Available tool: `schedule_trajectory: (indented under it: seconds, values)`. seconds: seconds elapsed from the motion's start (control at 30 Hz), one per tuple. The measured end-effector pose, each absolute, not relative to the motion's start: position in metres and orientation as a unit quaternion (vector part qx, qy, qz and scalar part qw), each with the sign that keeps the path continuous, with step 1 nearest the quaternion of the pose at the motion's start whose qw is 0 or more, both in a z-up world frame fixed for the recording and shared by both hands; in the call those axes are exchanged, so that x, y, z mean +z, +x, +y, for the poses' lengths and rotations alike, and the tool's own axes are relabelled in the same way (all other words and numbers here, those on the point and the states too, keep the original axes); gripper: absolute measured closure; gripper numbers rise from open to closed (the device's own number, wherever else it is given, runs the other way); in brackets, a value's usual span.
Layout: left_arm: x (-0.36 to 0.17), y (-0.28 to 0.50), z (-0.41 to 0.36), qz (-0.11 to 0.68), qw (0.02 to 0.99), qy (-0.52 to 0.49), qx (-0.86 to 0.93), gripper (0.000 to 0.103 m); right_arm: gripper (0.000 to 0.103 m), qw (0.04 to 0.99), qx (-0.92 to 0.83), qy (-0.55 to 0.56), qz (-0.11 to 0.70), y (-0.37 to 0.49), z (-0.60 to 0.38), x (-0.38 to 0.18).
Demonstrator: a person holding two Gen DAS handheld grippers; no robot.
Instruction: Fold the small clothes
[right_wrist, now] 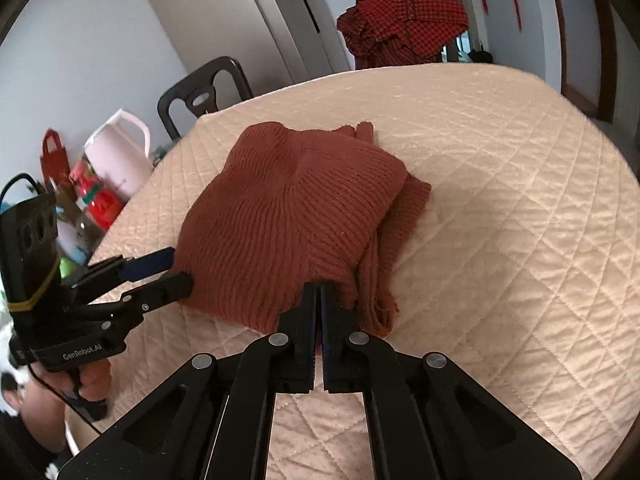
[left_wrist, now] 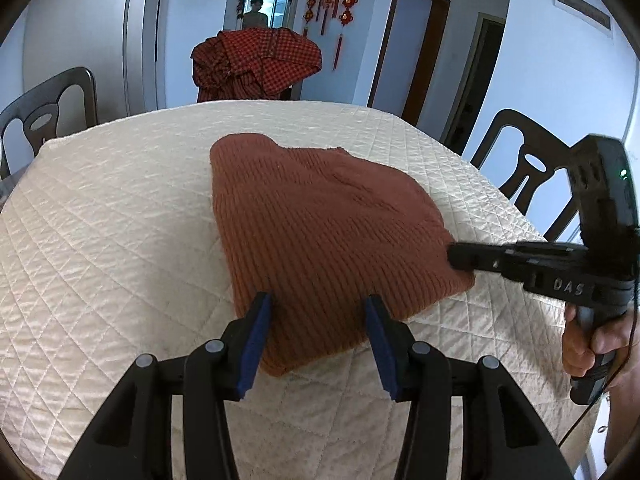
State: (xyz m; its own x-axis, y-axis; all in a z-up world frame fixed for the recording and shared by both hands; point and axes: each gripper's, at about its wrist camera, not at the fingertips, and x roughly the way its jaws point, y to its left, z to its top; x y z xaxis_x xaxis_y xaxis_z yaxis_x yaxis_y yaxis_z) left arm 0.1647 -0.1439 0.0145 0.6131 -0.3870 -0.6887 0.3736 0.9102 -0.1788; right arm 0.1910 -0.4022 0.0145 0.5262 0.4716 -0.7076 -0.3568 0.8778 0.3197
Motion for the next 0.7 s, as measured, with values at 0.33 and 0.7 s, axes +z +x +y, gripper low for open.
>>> schedule_trajectory:
  seconds: [0.33, 0.7]
  values:
    - [0.027, 0.217, -0.141, 0.396, 0.894, -0.054, -0.204, 0.052, 0.092, 0.876, 0.239, 0.084, 0.410, 0.220, -0.393, 0.021]
    - [0.037, 0.252, -0.149, 0.380, 0.909, -0.017, -0.171, 0.052, 0.092, 0.892, 0.199, 0.093, 0.396, 0.253, -0.399, 0.025]
